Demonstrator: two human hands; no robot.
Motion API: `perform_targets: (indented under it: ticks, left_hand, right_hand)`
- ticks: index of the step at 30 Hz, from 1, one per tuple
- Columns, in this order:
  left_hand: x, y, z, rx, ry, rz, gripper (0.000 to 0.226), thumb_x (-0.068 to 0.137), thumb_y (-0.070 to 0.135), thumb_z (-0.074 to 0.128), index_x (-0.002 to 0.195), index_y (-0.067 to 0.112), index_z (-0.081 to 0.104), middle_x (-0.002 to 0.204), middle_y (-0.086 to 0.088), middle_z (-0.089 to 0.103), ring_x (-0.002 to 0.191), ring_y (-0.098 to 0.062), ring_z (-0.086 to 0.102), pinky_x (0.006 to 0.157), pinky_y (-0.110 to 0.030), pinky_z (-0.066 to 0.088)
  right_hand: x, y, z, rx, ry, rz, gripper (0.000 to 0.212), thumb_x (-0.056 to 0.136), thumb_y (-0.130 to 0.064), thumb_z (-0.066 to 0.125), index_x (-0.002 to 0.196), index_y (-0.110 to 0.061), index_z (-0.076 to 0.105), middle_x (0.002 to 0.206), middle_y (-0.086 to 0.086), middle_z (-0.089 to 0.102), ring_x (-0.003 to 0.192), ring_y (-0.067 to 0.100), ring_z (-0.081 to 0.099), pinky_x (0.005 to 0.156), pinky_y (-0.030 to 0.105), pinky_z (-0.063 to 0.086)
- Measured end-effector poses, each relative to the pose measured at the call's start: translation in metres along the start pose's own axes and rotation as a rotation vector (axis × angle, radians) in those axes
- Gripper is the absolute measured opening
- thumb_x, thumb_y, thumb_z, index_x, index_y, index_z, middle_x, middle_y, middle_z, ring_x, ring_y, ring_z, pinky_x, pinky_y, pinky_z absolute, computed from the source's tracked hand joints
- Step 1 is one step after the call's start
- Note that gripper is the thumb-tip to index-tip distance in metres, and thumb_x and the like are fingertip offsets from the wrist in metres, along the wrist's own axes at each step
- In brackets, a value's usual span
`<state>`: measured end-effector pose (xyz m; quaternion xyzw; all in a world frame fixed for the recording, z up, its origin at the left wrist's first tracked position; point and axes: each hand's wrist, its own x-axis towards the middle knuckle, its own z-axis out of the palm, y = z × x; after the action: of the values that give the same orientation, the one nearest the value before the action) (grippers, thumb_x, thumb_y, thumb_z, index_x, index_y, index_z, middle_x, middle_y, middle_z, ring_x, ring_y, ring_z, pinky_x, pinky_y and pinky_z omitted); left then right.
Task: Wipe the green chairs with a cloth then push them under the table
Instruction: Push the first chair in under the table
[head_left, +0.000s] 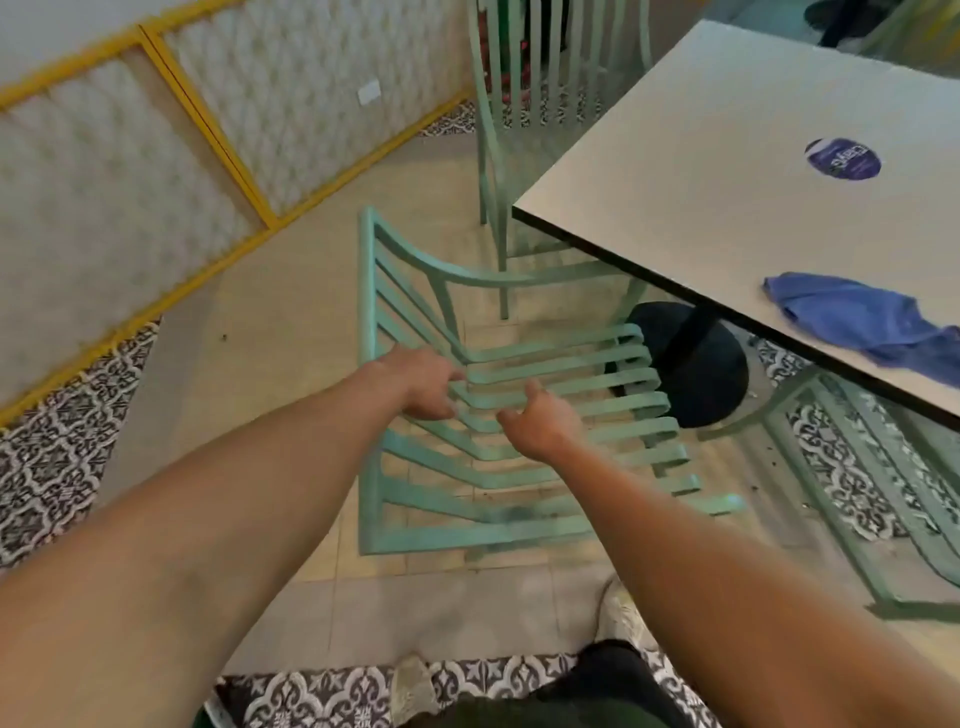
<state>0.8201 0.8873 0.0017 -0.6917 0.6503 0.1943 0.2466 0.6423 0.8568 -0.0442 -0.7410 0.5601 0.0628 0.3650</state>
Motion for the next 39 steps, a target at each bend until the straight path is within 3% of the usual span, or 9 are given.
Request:
perform_targets:
  ticks: [6,12,18,24,35,37,39]
  left_hand:
    - [-0.05,-0.06,0.025,0.101,0.215,0.17,0.067,0.09,0.059,0.046,0.148,0.027,0.034,0.15,-0.003,0.039,0.14,-0.024,0.026,0.109,-0.05,0.024]
    - [-0.065,-0.094,0.026,0.088,0.218,0.231,0.069,0.09,0.061,0.044,0.149,0.028,0.03,0.156,-0.001,0.031,0.144,-0.023,0.019,0.111,-0.051,0.023]
    - [-0.037,-0.118,0.006,0.114,0.246,0.312,0.068,0.091,0.061,0.043,0.149,0.027,0.031,0.154,-0.002,0.034,0.144,-0.024,0.02,0.112,-0.05,0.023]
    - [0.035,-0.124,-0.023,0.211,0.254,0.449,0.07,0.09,0.063,0.042,0.149,0.028,0.031,0.153,-0.004,0.036,0.143,-0.024,0.024,0.113,-0.051,0.021]
    - [0.105,-0.132,-0.053,0.294,0.13,0.757,0.068,0.089,0.064,0.046,0.147,0.031,0.034,0.154,0.001,0.034,0.144,-0.02,0.023,0.116,-0.049,0.02]
    - [0.11,-0.138,-0.064,0.288,0.112,0.81,0.073,0.085,0.071,0.044,0.146,0.033,0.035,0.154,0.003,0.035,0.143,-0.019,0.024,0.114,-0.047,0.021]
    - [0.113,-0.145,-0.073,0.269,0.027,0.824,0.093,0.07,0.088,0.038,0.147,0.035,0.033,0.155,0.002,0.033,0.143,-0.02,0.026,0.113,-0.047,0.024]
  right_hand:
    - [-0.042,-0.079,0.073,0.1,0.054,0.073,0.061,0.092,-0.046,0.045,0.144,-0.015,0.034,0.14,0.017,0.048,0.127,0.034,0.045,0.101,0.043,0.038]
    - [-0.054,-0.117,0.088,0.128,0.161,0.138,0.061,0.093,-0.05,0.045,0.14,-0.012,0.038,0.137,0.016,0.051,0.125,0.034,0.047,0.099,0.043,0.04]
    - [-0.027,-0.135,0.079,0.136,0.226,0.186,0.062,0.094,-0.05,0.042,0.142,-0.011,0.036,0.141,0.017,0.047,0.129,0.034,0.044,0.102,0.043,0.038]
    - [0.019,-0.138,0.076,0.164,0.21,0.348,0.068,0.094,-0.055,0.038,0.148,-0.015,0.025,0.151,0.014,0.036,0.136,0.034,0.036,0.109,0.048,0.034]
    - [0.03,-0.137,0.057,0.412,0.291,0.586,0.068,0.093,-0.058,0.039,0.149,-0.021,0.027,0.151,0.01,0.037,0.136,0.033,0.035,0.108,0.049,0.034]
    - [0.026,-0.142,0.055,0.436,0.326,0.614,0.071,0.091,-0.062,0.038,0.149,-0.022,0.027,0.152,0.008,0.035,0.137,0.031,0.034,0.108,0.049,0.033]
    - [0.019,-0.149,0.059,0.46,0.373,0.632,0.075,0.089,-0.067,0.038,0.149,-0.024,0.026,0.154,0.006,0.033,0.139,0.029,0.031,0.109,0.049,0.03]
